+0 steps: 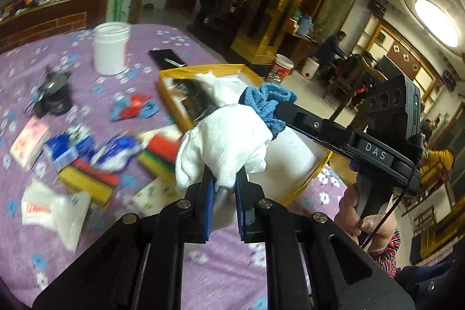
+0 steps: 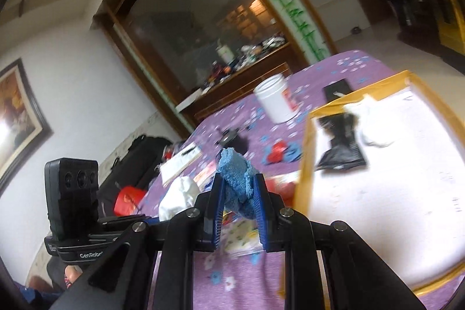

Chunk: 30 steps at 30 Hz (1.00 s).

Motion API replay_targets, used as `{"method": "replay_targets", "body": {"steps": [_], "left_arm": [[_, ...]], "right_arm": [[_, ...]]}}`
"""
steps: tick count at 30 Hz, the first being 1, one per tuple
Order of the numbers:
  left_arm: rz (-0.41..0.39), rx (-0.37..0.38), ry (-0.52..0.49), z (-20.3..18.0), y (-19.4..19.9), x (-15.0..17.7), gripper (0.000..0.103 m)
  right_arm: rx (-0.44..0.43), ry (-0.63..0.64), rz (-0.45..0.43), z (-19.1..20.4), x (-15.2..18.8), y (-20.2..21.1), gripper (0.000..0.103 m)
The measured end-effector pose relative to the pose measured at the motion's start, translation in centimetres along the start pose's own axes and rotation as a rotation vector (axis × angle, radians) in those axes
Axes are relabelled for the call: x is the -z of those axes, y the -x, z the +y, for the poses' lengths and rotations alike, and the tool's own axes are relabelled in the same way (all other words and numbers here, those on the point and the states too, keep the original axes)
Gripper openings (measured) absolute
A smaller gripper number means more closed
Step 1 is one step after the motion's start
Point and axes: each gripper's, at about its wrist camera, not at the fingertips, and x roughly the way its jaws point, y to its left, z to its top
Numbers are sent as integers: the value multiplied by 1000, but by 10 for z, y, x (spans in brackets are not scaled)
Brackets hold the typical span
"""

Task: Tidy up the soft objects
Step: 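Carry the white towel and blue cloth over the box with both grippers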

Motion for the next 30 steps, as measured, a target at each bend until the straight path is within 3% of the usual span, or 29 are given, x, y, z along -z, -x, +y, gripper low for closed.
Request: {"method": "replay_targets", "body": {"steps": [7,18,30], "left_arm": [[27,45,-45,-29,-30,-26,11],[76,49,-44,-44,-73,-51,11],[132,26,-13,-45,-120,-65,11]], "right_arm": [[95,-60,-63,-33,-20,26,20],[223,-118,-68,-70,-59,36,20],[329,-126,27,-102,-95,2,20]]}}
